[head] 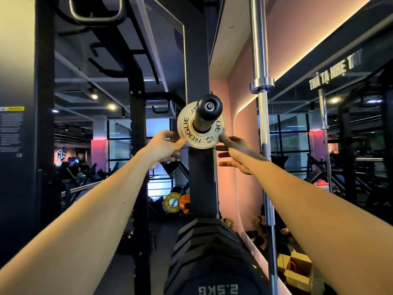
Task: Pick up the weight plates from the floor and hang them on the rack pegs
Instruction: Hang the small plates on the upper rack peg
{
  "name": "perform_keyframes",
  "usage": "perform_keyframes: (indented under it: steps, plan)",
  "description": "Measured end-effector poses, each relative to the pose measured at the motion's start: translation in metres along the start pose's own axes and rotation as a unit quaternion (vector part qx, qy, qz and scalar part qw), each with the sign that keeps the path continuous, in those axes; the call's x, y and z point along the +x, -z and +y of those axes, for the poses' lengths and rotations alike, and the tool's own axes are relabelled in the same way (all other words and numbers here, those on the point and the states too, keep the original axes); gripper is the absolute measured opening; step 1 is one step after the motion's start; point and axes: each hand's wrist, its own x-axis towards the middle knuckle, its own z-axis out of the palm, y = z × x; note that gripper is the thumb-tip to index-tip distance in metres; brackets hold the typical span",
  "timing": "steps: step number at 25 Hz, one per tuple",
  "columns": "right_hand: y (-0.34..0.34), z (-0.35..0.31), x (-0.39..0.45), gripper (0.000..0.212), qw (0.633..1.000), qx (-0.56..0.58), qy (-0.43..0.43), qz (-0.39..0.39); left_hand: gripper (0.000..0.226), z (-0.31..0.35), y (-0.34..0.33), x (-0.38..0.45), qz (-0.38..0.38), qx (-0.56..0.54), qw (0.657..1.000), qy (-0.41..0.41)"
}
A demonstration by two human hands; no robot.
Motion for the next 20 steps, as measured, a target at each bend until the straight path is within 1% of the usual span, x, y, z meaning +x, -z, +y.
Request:
perform_keyframes:
  steps: [2, 5, 7, 11, 12, 14, 16, 18, 20]
  plan:
    - [0.005, 0.02, -0.018, 0.036, 0.999, -0.038, -0.031, 0.002, 0.038, -0.021, 0.0, -0.018, 0.012, 0.043, 0.999, 0.031]
    - [0.021, 0.05, -0.05, 0.019, 0.989, -0.142, -0.043, -0.024, 0.031, -0.054, -0.002, -0.057, 0.001, 0.086, 0.993, 0.083]
    - [0.033, 0.071, -0.071, 0.02, 0.98, -0.191, -0.045, -0.037, 0.026, -0.074, -0.004, -0.089, -0.005, 0.105, 0.988, 0.112]
    - [0.056, 0.122, -0.142, 0.03, 0.959, -0.268, -0.063, -0.069, 0.02, -0.12, -0.01, -0.177, 0.012, 0.136, 0.973, 0.187]
    - [0.063, 0.139, -0.163, 0.029, 0.951, -0.291, -0.077, -0.073, 0.019, -0.134, -0.013, -0.203, 0.012, 0.142, 0.967, 0.21]
    - [0.075, 0.177, -0.211, 0.019, 0.935, -0.326, -0.121, -0.072, 0.019, -0.163, -0.022, -0.263, 0.008, 0.144, 0.953, 0.268]
    - [0.084, 0.216, -0.27, 0.008, 0.932, -0.309, -0.165, -0.089, 0.021, -0.192, -0.038, -0.333, -0.011, 0.14, 0.935, 0.326]
    - [0.088, 0.259, -0.34, 0.009, 0.917, -0.308, -0.218, -0.13, 0.02, -0.222, -0.063, -0.414, -0.046, 0.142, 0.91, 0.387]
    - [0.089, 0.3, -0.414, 0.013, 0.885, -0.311, -0.29, -0.188, 0.019, -0.247, -0.092, -0.503, -0.078, 0.14, 0.879, 0.449]
